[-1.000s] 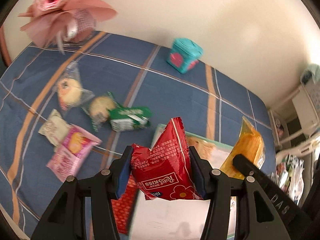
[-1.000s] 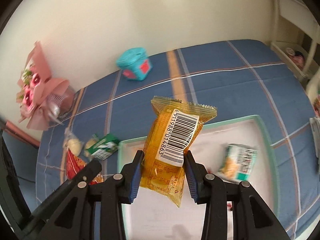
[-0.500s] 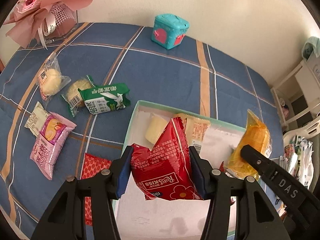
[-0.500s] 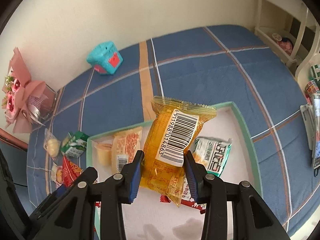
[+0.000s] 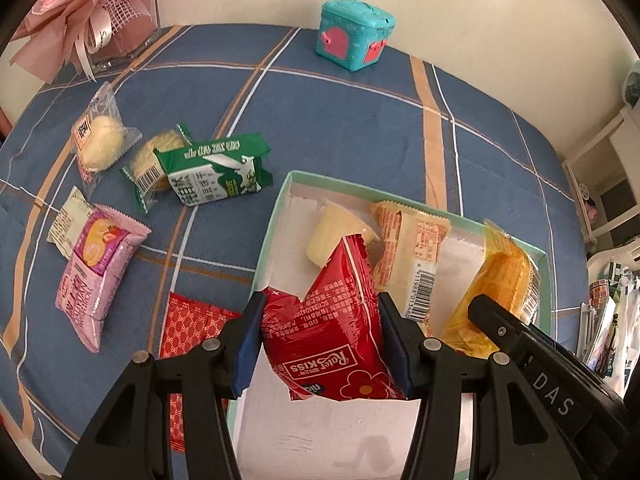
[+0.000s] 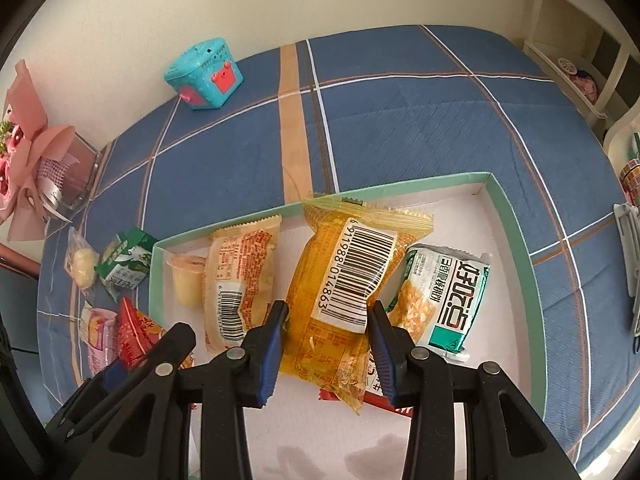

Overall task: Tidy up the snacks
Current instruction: 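Carry the red bag and yellow bread bag over the tray, then lower both bags into the tray and open both grippers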

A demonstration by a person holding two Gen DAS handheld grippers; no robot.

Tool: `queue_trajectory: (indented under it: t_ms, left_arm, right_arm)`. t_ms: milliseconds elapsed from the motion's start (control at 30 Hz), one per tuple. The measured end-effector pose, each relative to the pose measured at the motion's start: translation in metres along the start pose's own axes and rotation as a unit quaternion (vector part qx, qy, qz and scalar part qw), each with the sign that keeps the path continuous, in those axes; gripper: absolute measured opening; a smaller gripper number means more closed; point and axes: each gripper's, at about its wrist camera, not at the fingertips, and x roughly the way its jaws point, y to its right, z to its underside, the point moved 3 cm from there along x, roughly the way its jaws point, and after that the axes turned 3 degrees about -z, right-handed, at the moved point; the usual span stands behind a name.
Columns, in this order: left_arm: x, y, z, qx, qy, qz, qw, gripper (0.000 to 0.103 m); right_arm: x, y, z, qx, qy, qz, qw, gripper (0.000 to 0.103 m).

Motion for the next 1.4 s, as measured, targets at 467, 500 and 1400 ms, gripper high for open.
queue_trajectory:
  t_ms: [467,500,1400]
  left_arm:
    - [0.016,0.007,0.003,0.006,-0.013,-0.022,0.9997,0.058]
    - [0.017,0.006,0.003,0.006,-0.014,-0.023,0.9996,0.058]
    - [-0.040,0.002,-0.018,-0.015,0.055,-0.009,0.9983,0.078]
  right_arm:
    - [0.001,0.008,0.002,0.006,-0.004,0.009,1.000,0.043]
    - [0.002,0.008,0.002,0.006,-0.004,0.010,1.000,0.043]
    - [-0.082,0.017,-0.022,-0.003,0.073,0.028,0.997,0.068]
